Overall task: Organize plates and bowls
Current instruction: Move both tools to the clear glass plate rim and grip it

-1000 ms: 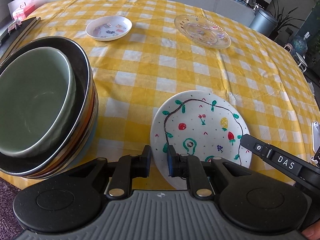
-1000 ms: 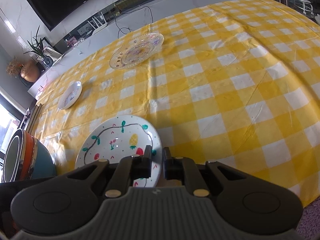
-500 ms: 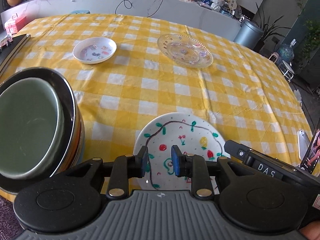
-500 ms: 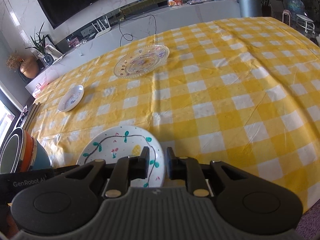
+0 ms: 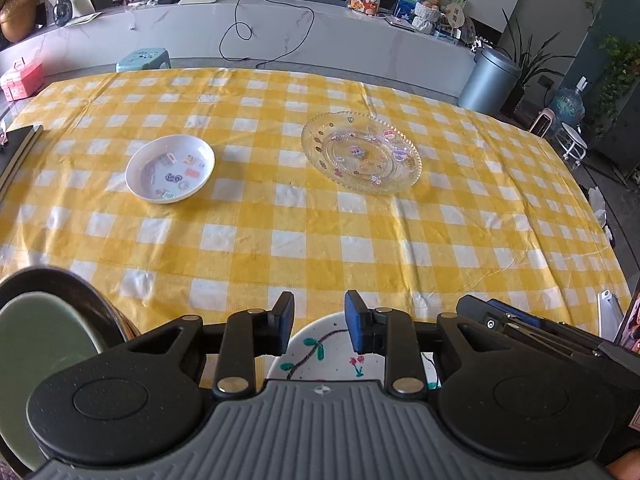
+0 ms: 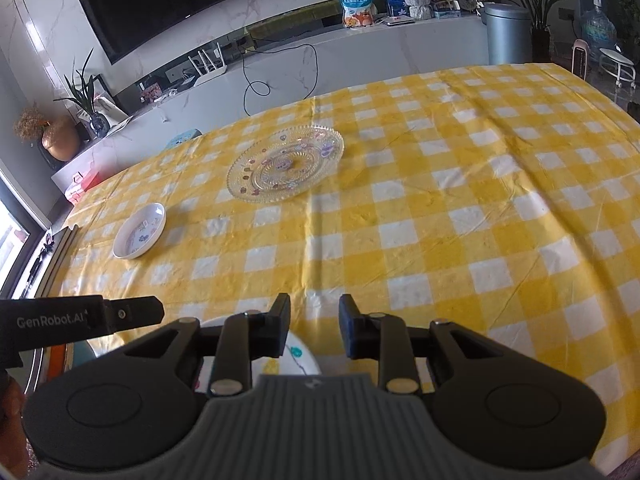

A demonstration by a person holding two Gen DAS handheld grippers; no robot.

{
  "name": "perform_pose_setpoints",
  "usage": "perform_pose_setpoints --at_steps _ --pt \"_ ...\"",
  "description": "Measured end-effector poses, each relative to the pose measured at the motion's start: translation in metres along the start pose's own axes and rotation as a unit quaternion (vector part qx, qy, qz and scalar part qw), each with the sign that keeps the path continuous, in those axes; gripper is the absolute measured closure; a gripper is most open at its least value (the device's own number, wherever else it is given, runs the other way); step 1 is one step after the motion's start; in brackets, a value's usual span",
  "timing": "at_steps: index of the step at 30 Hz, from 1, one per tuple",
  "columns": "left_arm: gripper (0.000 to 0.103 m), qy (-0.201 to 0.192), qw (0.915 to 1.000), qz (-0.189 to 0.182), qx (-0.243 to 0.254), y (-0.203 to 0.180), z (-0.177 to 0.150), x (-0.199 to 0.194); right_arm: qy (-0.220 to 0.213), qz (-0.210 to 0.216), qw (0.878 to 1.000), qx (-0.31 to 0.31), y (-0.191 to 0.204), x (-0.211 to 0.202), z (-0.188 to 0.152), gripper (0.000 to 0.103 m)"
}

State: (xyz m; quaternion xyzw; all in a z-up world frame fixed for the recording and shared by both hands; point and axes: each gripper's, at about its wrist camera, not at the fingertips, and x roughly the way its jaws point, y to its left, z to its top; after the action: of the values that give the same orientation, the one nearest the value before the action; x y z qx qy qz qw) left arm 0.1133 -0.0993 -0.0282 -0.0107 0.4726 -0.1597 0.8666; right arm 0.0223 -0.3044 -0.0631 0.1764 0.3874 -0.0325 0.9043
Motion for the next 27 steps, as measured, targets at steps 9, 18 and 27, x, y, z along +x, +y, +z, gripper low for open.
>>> perform_pose_setpoints --at_steps 9,18,27 --pt "0.071 0.036 0.9972 -0.012 0.064 0.0 0.055 0.019 0.007 -0.012 0.999 -0.033 0.0 0.025 0.042 0.069" --pt "0.071 0.064 0.9932 -0.029 0.092 0.007 0.092 0.067 0.029 -0.019 0.999 -0.02 -0.011 0.07 0.07 0.066" --pt "0.071 0.068 0.9942 -0.045 0.07 0.026 0.131 0.116 0.041 -0.01 0.999 0.012 -0.018 0.117 0.096 0.066"
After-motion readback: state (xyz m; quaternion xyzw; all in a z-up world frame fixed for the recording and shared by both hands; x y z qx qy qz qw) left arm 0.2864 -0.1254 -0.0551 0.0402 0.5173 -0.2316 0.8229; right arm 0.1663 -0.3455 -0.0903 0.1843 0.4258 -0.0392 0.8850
